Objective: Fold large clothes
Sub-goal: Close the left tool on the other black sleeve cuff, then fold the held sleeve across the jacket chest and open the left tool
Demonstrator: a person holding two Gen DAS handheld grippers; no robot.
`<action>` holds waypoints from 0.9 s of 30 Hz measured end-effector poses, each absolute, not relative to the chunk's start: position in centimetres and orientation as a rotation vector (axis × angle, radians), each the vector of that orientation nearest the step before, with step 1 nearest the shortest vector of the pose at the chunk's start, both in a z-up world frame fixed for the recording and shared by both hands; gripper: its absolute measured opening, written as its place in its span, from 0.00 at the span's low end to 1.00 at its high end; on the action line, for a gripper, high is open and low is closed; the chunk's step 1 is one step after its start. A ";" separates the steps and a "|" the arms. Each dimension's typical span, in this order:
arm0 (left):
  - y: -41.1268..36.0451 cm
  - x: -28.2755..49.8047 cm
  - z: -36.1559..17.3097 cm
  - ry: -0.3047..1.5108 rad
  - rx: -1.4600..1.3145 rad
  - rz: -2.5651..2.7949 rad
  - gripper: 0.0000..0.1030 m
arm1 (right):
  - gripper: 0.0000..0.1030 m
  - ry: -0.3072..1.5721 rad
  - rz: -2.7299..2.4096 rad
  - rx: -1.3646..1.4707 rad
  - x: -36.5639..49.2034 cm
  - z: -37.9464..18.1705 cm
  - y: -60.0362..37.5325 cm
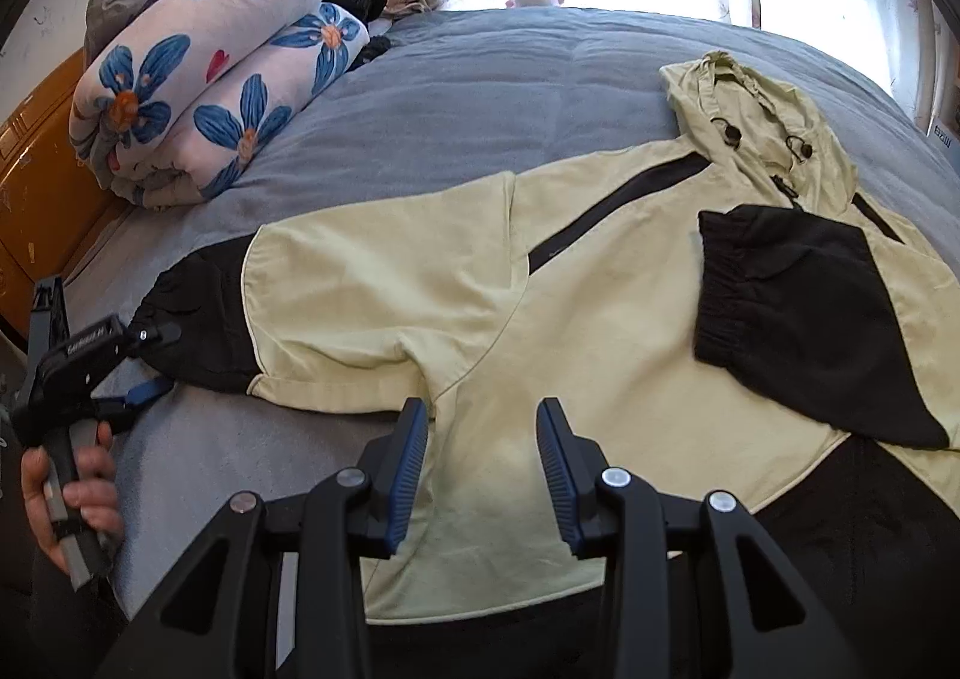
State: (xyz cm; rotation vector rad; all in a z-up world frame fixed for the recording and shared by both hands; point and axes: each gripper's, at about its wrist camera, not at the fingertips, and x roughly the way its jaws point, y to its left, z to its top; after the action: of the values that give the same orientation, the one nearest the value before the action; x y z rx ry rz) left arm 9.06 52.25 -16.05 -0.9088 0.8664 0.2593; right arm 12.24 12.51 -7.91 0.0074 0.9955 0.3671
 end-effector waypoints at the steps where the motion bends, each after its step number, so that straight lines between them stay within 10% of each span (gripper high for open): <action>1: 52.3 9.6 -16.0 0.866 -0.893 0.284 0.66 | 0.37 1.004 0.368 0.009 12.3 -8.2 12.5; 4: 52.0 10.7 -16.1 0.875 -0.873 0.357 0.65 | 0.37 1.017 0.371 0.025 12.2 -8.6 11.9; 8: 51.2 12.3 -15.2 0.912 -0.741 0.545 0.08 | 0.37 1.018 0.365 0.044 12.1 -8.6 10.9; 27: 12.6 18.4 1.9 0.730 -0.210 -0.133 0.04 | 0.37 0.919 0.144 0.252 8.4 -5.2 -6.6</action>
State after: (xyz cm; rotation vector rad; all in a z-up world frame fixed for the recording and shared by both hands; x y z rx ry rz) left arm 18.40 12.56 1.92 -0.2095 0.7303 -0.1334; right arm 8.38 -6.64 -5.19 0.2520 0.9193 0.1443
